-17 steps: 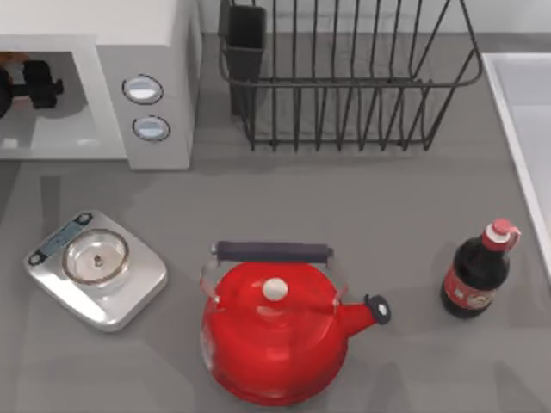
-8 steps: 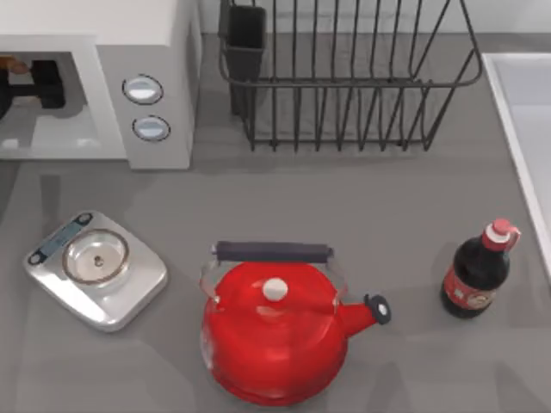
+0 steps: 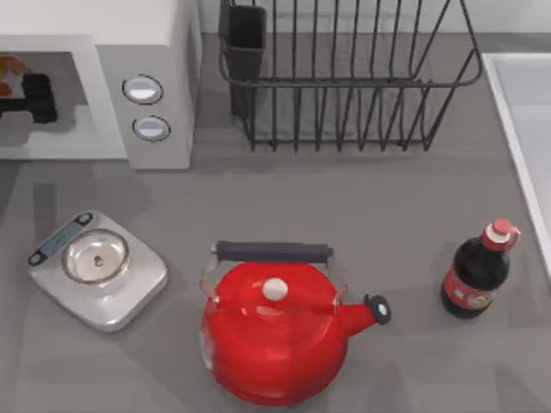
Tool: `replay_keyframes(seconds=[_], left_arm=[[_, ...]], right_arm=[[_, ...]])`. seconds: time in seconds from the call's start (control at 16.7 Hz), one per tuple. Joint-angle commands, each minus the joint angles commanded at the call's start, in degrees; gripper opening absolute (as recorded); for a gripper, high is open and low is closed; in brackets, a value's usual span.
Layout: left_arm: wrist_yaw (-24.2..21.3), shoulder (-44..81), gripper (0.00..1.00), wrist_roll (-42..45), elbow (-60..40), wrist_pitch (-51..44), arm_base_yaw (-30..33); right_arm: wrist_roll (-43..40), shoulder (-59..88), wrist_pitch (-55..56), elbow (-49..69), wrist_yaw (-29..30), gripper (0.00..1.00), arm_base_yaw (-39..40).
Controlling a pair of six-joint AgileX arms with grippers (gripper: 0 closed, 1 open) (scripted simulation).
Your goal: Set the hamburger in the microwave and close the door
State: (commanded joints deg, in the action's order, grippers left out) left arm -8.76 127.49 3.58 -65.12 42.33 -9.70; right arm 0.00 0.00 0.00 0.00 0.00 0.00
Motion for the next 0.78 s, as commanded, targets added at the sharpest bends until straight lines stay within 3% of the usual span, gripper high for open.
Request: replay_keyframes(seconds=[0.48,0.78], left_arm=[[-4.3,-15.8,1.0,1.8,33.5,14.4,-4.9],[-5.7,-20.2,1.0,2.5,41.7,19.2,-6.5]], right_arm=[[0.0,0.0,0.0,0.0,0.0,1.0,0.0],[0.0,0.0,0.0,0.0,0.0,1.0,0.0]])
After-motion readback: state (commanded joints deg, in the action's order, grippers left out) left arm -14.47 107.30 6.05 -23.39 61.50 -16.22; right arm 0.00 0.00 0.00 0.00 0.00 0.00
